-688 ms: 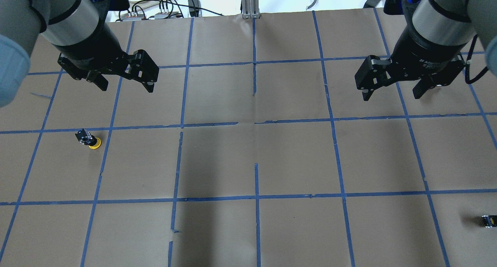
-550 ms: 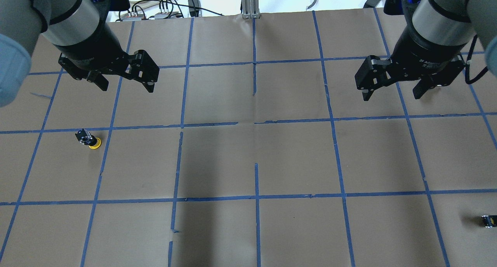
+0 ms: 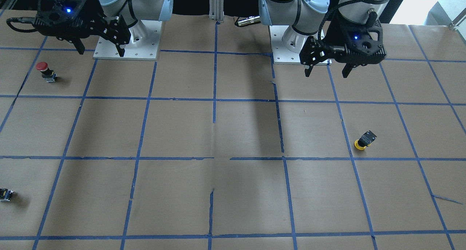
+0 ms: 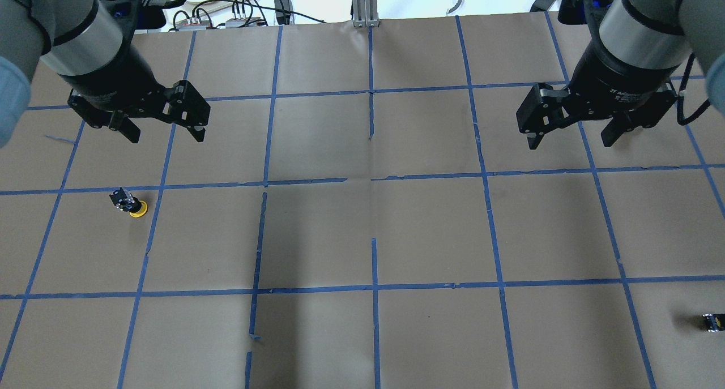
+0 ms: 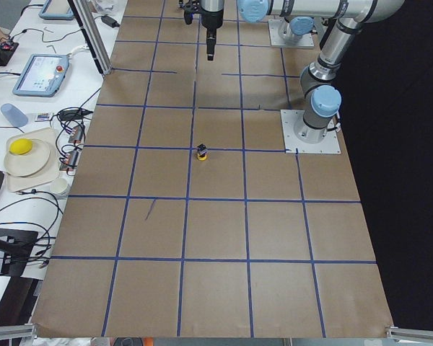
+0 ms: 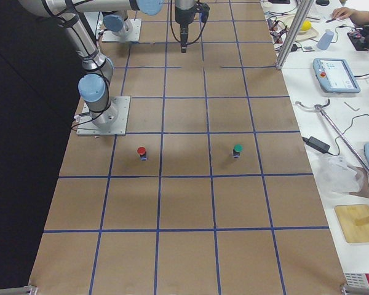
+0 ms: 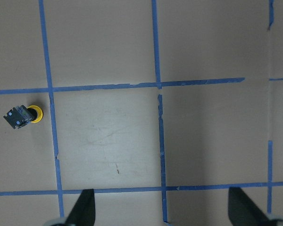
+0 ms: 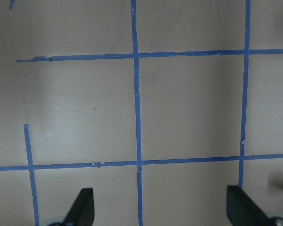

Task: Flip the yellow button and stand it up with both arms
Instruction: 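Move the left gripper down over the lying yellow button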

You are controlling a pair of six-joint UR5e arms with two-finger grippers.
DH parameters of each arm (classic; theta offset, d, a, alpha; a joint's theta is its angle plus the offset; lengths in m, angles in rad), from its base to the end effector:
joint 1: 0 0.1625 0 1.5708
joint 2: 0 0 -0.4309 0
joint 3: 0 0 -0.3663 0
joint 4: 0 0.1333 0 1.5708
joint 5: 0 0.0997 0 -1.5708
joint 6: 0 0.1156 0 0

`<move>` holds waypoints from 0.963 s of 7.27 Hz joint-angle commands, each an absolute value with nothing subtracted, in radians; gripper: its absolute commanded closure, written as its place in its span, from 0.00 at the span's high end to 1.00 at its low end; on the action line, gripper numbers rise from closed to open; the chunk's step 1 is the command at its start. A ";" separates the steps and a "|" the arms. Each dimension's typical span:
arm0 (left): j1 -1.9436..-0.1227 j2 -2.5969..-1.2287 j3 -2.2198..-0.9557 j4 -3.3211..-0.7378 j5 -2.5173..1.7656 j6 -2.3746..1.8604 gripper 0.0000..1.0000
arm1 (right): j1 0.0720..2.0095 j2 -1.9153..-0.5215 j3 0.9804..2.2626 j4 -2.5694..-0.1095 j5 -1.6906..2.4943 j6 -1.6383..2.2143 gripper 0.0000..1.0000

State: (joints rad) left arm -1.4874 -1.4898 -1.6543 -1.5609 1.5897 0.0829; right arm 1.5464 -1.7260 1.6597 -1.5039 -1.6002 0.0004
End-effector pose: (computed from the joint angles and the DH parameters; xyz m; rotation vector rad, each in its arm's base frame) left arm -0.0947 -0.4414 0.4762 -0.0009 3.1221 -0.0090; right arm 0.1201 -0.4016 0.4969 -0.0386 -3.1120 -0.0015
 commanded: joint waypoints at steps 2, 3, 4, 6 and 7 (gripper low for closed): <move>-1.291 -1.550 -1.781 -1.403 1.595 0.285 1.00 | 1.548 -1.727 1.660 -1.508 -1.594 -0.008 1.00; -1.219 -1.602 -1.822 -1.328 1.597 0.335 1.00 | 1.549 -1.726 1.657 -1.509 -1.609 -0.009 1.00; -1.147 -1.655 -1.851 -1.227 1.595 0.459 1.00 | 1.542 -1.724 1.660 -1.497 -1.618 -0.009 1.00; -1.086 -1.760 -1.906 -1.035 1.595 0.472 1.00 | 1.546 -1.736 1.644 -1.496 -1.600 -0.006 1.00; -1.069 -1.788 -1.936 -0.993 1.595 0.463 1.00 | 1.546 -1.744 1.660 -1.511 -1.598 -0.009 1.00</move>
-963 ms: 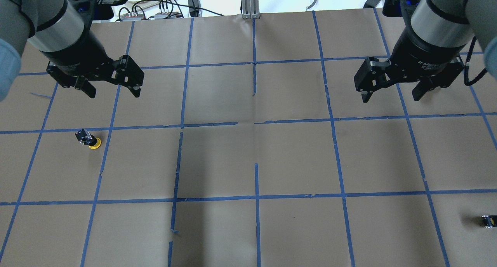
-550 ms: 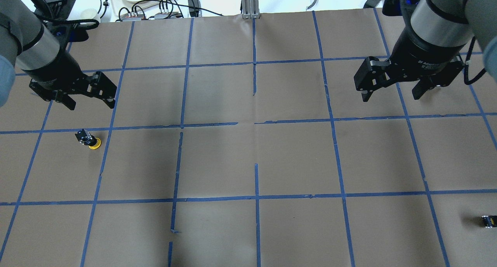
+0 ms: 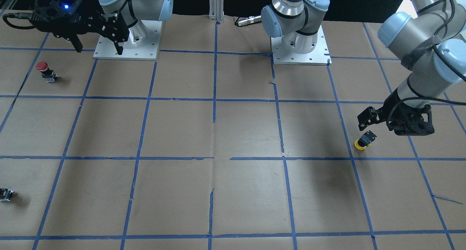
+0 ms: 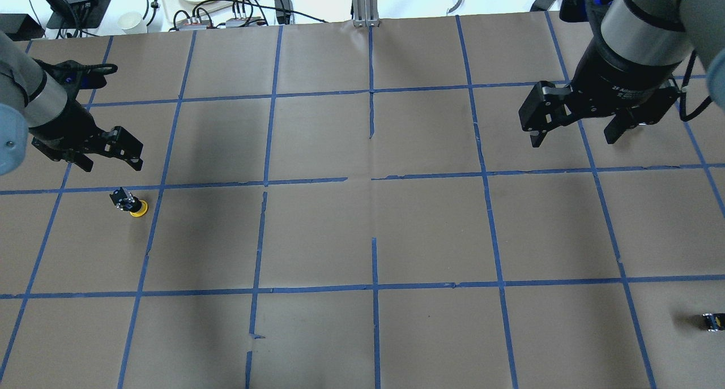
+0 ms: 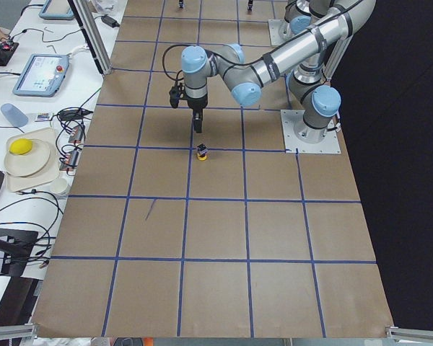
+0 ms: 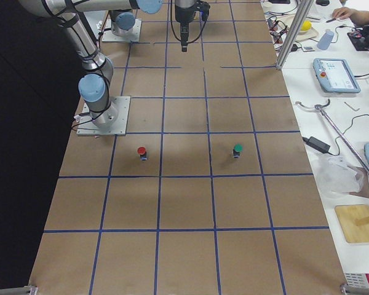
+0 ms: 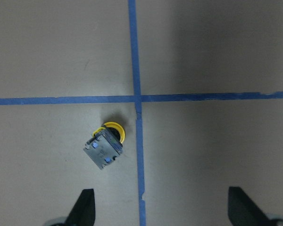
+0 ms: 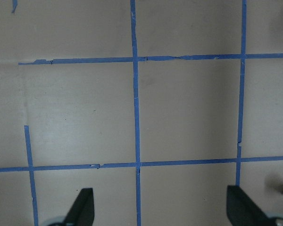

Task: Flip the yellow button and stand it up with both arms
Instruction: 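Move the left gripper down over the lying yellow button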

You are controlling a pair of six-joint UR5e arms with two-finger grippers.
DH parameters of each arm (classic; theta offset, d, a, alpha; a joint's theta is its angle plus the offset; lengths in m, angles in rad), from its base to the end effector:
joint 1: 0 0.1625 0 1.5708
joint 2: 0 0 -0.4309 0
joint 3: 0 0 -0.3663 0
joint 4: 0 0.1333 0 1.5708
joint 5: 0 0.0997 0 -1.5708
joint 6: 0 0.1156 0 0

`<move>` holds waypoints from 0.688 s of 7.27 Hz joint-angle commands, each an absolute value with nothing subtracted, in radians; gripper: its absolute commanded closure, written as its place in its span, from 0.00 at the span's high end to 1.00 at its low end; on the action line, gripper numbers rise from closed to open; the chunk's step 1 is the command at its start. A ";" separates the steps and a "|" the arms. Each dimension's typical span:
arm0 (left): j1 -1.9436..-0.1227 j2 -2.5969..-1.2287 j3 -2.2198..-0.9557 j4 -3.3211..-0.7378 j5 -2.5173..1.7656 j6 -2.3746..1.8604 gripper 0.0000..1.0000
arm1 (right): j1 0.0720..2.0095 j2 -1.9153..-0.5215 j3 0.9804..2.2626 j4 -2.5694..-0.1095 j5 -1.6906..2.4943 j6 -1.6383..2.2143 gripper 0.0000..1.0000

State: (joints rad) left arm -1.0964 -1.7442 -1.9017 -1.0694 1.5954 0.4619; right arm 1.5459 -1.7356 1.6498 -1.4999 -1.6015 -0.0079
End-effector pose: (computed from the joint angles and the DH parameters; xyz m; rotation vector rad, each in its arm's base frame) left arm 0.1098 -0.4994 0.2941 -0.0194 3.1208 0.0214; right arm 0.1199 -0.3988 0.5049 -0.0268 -3.1105 0.0224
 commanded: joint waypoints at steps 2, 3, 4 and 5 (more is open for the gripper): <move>-1.054 -1.807 -1.966 -0.989 1.595 0.359 1.00 | 1.543 -1.746 1.667 -1.531 -1.598 -0.008 1.00; -1.054 -1.813 -1.962 -0.989 1.595 0.309 0.98 | 1.543 -1.746 1.667 -1.534 -1.598 -0.011 1.00; -1.054 -1.818 -1.967 -0.989 1.595 0.252 0.95 | 1.543 -1.746 1.669 -1.529 -1.600 -0.011 1.00; -1.054 -1.827 -1.967 -0.988 1.594 0.217 0.93 | 1.545 -1.746 1.669 -1.529 -1.600 -0.008 1.00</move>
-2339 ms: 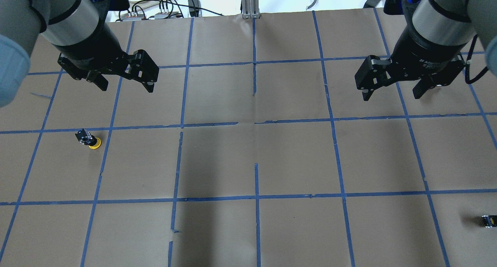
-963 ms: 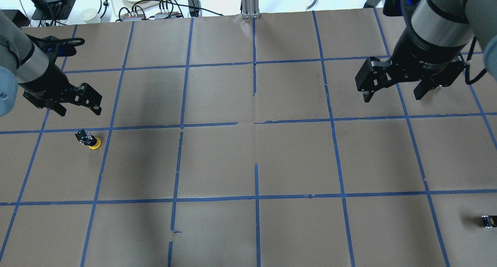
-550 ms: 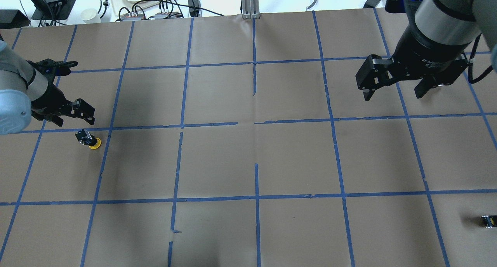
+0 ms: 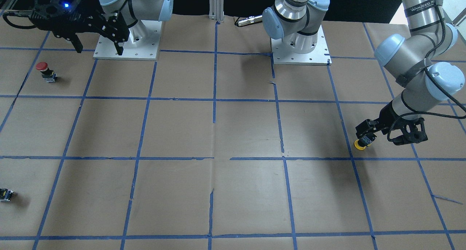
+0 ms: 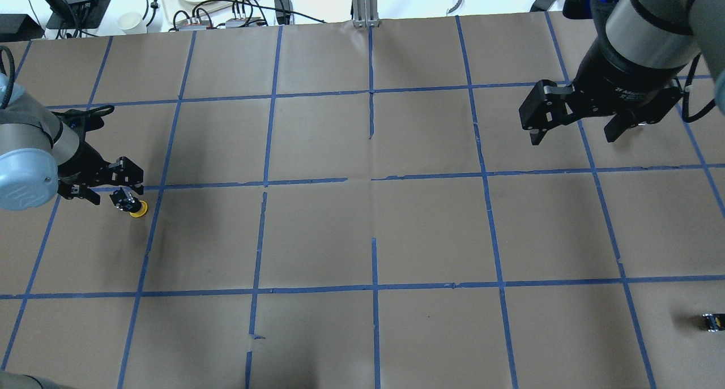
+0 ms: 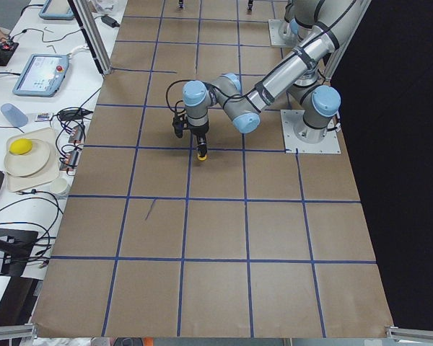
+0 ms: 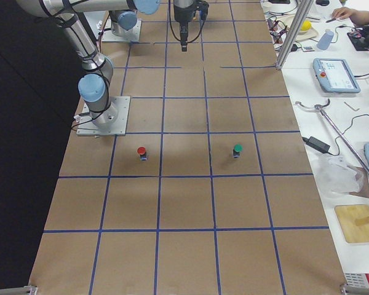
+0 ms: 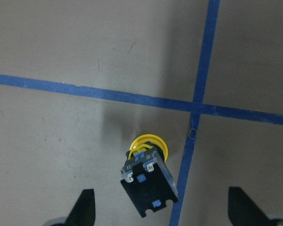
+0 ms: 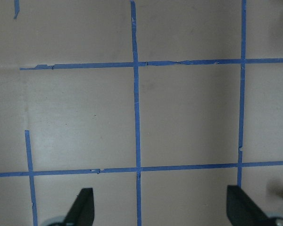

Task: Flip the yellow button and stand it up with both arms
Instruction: 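Close the left gripper on the yellow button's black base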

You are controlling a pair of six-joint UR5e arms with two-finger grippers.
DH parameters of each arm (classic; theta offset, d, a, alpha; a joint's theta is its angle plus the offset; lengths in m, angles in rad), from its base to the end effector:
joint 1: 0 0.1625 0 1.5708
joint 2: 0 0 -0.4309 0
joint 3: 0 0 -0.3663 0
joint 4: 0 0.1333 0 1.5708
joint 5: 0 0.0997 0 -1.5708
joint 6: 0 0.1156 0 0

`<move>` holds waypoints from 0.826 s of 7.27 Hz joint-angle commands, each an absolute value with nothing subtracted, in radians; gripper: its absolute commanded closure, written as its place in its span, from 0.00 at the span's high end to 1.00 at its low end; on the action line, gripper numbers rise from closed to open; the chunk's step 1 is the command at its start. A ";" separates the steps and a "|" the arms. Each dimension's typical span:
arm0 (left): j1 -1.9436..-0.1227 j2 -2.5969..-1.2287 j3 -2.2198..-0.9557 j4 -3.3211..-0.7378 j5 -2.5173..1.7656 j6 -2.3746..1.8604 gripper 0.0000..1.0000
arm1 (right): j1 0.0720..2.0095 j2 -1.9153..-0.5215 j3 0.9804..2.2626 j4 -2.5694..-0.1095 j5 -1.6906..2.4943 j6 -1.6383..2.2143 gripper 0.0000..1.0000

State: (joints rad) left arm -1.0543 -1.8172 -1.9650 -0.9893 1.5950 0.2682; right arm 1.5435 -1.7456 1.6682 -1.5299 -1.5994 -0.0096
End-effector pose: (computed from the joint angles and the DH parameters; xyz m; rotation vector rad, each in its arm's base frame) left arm 0.1292 -0.4918 0.2402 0.3877 -3.1157 -0.1003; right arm 0.1192 -0.3975 0.5033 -0.0284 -3.1117 0.0560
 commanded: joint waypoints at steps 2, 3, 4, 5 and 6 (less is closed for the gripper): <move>-1.054 -1.838 -1.959 -0.988 1.594 0.212 0.70 | 1.545 -1.743 1.670 -1.522 -1.598 -0.005 1.00; -1.054 -1.838 -1.956 -0.988 1.592 0.213 0.53 | 1.542 -1.746 1.671 -1.510 -1.601 -0.003 1.00; -1.054 -1.836 -1.954 -0.986 1.592 0.216 0.33 | 1.543 -1.746 1.671 -1.494 -1.601 -0.003 1.00; -1.054 -1.835 -1.953 -0.985 1.591 0.225 0.19 | 1.540 -1.746 1.671 -1.493 -1.611 -0.011 1.00; -1.058 -1.818 -1.947 -0.988 1.580 0.218 0.18 | 1.542 -1.746 1.671 -1.502 -1.612 -0.009 1.00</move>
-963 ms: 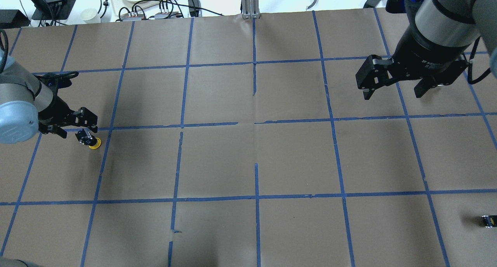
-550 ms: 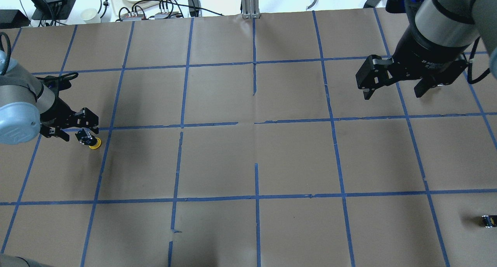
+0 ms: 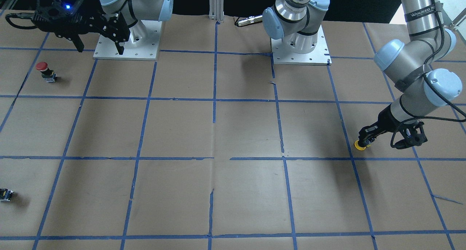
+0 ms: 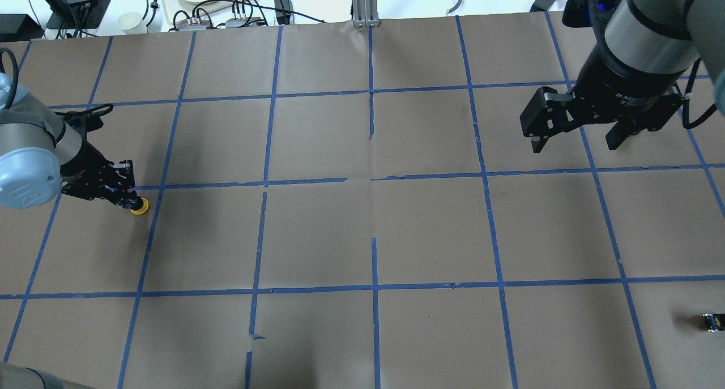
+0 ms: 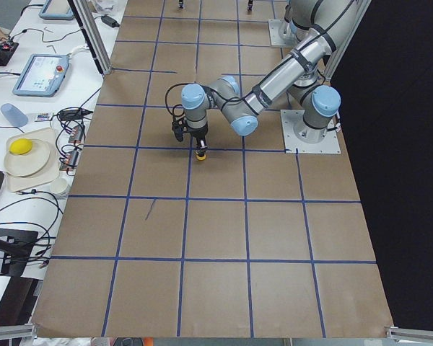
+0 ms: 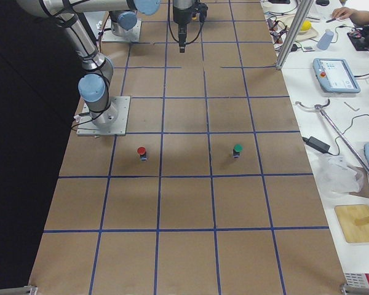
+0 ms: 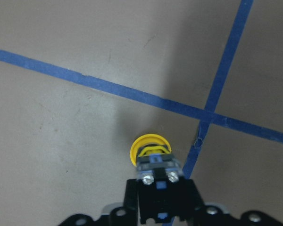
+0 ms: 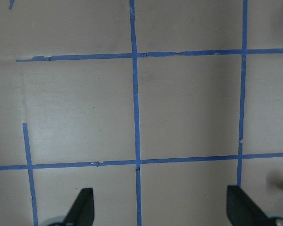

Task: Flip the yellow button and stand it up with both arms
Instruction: 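Close the left gripper on the yellow button's black base, then lift the yellow button with the left gripper toward the right gripper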

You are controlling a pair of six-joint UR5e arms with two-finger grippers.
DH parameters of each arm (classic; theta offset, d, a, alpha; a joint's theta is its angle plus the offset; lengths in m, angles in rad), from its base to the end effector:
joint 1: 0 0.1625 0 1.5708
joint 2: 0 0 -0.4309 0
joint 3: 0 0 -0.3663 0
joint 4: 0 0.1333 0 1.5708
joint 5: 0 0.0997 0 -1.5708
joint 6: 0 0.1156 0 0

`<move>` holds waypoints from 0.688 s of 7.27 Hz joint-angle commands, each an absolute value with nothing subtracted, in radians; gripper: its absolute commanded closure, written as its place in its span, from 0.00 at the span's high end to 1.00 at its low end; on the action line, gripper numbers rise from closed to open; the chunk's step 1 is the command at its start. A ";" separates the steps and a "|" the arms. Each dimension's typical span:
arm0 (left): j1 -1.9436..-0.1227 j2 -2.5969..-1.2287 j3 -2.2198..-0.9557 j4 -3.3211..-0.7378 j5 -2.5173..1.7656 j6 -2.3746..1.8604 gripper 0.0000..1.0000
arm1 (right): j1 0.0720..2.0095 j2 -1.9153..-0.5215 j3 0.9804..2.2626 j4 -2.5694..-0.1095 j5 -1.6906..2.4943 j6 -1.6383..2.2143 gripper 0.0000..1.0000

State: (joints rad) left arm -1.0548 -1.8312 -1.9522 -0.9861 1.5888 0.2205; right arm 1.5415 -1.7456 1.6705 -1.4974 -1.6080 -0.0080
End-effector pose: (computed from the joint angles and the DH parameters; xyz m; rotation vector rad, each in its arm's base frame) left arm 0.1312 -0.4973 0.2385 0.4609 -3.1024 -0.0938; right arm 0.1175 -0.3938 0.4990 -0.0331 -3.1042 0.0016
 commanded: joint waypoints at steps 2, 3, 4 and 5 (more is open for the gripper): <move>-1.075 -1.781 -1.939 -1.093 1.453 0.215 0.18 | 1.542 -1.744 1.671 -1.509 -1.611 -0.002 1.00; -1.074 -1.749 -1.944 -1.199 1.349 0.192 0.18 | 1.542 -1.743 1.671 -1.508 -1.611 0.002 1.00; -1.078 -1.737 -1.959 -1.234 1.230 0.122 0.18 | 1.543 -1.744 1.671 -1.505 -1.611 0.002 1.00; -1.091 -1.732 -1.989 -1.290 1.069 0.097 0.18 | 1.543 -1.741 1.671 -1.514 -1.611 0.005 1.00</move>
State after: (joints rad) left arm -1.0801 -1.7432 -1.9619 -1.2250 1.2361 0.1380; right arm 1.5426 -1.7429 1.6705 -1.5082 -1.6107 0.0019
